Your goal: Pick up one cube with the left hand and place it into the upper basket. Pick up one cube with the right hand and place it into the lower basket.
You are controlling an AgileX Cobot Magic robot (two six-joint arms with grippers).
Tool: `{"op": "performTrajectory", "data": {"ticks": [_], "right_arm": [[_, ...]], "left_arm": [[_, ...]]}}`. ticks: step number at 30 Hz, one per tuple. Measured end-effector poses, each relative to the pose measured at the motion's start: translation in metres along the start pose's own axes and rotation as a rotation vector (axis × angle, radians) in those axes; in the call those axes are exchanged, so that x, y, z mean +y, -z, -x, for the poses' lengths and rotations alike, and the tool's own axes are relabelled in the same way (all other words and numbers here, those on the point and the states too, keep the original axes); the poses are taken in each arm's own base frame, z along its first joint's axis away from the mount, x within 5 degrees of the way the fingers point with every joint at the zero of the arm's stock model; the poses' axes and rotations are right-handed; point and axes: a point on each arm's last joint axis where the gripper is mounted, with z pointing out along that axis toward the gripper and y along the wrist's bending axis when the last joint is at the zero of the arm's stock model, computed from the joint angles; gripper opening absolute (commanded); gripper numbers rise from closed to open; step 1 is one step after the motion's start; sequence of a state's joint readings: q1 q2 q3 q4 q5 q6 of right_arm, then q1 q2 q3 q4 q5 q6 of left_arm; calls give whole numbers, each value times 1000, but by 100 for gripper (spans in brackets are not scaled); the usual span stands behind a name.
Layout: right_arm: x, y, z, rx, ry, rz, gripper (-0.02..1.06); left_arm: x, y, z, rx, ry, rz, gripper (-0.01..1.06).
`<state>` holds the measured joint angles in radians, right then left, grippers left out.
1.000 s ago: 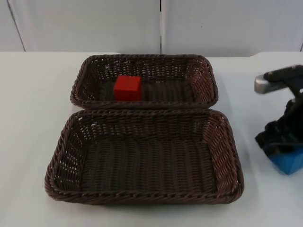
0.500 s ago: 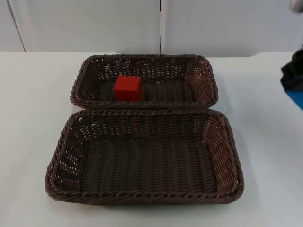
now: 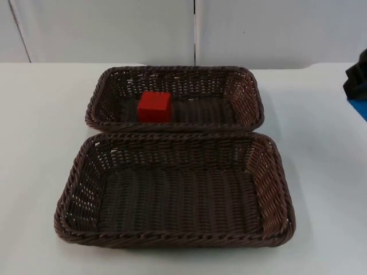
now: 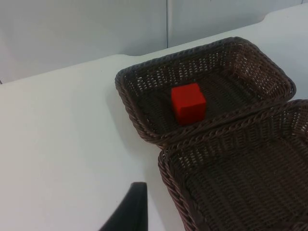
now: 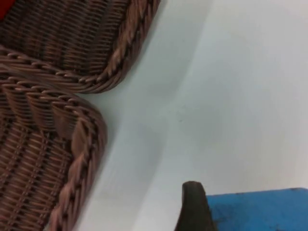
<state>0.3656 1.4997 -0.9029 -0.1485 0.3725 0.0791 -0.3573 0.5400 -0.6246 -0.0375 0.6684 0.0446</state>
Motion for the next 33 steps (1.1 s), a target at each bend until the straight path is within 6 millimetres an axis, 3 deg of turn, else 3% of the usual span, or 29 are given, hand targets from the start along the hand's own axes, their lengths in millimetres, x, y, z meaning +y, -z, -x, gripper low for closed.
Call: {"op": "performTrajectory", "data": {"ticks": [7, 12, 17, 22, 33], "right_arm": [[22, 1, 1, -9, 57, 45, 0], [51, 5, 4, -48, 127, 110, 0], [96, 15, 3, -108, 234, 215, 0], [121, 22, 0, -138, 292, 275, 0], [133, 26, 0, -182, 312, 310, 0]], "left_arm": [[0, 0, 0, 0, 0, 0, 105], [0, 0, 0, 0, 0, 0, 105], [0, 0, 0, 0, 0, 0, 105], [0, 0, 0, 0, 0, 0, 105], [0, 0, 0, 2, 0, 0, 105]]}}
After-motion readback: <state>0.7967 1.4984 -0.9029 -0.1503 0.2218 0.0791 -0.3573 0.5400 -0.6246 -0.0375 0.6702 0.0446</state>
